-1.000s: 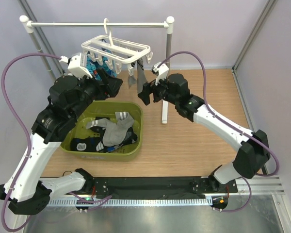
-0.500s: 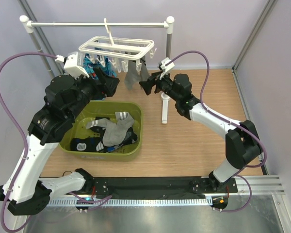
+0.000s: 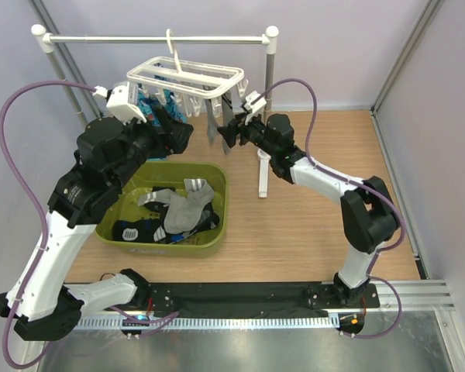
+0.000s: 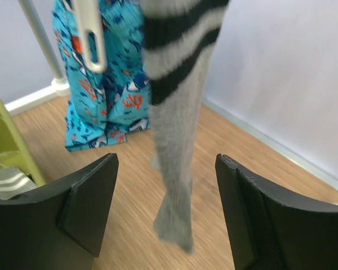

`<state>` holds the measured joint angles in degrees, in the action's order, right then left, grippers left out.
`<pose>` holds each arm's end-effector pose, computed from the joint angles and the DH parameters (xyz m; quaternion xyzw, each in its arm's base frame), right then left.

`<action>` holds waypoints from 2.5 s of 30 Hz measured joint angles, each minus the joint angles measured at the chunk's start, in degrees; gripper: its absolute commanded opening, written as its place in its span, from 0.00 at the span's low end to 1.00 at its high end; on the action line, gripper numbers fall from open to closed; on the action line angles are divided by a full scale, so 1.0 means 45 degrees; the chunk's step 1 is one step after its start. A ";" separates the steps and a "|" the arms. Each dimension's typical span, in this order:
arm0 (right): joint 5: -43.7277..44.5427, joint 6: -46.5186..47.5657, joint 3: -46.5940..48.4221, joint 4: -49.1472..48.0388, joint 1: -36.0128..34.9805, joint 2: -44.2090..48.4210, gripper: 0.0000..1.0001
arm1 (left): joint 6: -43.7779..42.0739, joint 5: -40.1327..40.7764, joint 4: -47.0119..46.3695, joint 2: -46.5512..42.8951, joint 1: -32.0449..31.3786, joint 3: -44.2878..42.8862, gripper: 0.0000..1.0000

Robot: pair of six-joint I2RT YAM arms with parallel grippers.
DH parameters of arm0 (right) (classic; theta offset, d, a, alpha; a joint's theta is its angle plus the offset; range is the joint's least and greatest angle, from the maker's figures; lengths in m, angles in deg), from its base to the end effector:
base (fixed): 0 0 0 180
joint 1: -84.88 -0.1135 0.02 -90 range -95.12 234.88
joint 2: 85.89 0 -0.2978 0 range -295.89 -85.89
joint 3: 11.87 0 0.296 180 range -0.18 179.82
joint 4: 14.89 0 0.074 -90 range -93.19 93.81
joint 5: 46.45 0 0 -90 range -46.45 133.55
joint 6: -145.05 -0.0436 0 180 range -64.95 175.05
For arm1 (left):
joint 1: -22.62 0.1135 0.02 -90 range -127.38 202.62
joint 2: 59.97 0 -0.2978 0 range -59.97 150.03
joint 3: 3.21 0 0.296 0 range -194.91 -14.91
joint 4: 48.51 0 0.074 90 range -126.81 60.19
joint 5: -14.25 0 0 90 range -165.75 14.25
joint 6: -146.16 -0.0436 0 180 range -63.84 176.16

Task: Remove the socks clipped to the hanger

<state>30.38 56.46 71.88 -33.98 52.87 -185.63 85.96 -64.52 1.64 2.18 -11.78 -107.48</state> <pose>0.3943 0.2582 0.3318 -0.2762 0.6304 0.2664 0.6748 0.1831 -0.1151 0.5590 -0.0340 0.7532 -0.2843 0.5922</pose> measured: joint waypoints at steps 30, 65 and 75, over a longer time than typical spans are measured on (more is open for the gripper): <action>-0.0063 -0.2414 0.0928 0.3298 -0.3667 0.2735 0.01 | 0.0068 -0.0923 -0.0879 -0.2982 0.0267 0.5547 0.77; -0.0602 -0.7135 -0.0539 0.1404 -0.3808 0.3274 0.01 | -0.1778 -0.2856 -0.5066 -0.1559 0.0325 0.8578 0.91; -0.0665 -0.7985 -0.0539 0.1467 -0.3721 0.3274 0.29 | -0.1928 -0.2331 -0.6504 -0.1559 0.0325 0.8913 0.00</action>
<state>27.38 20.53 69.45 -27.38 36.13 -170.90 77.28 -75.01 -27.62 -4.83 -10.31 -67.37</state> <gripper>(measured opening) 0.099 0.103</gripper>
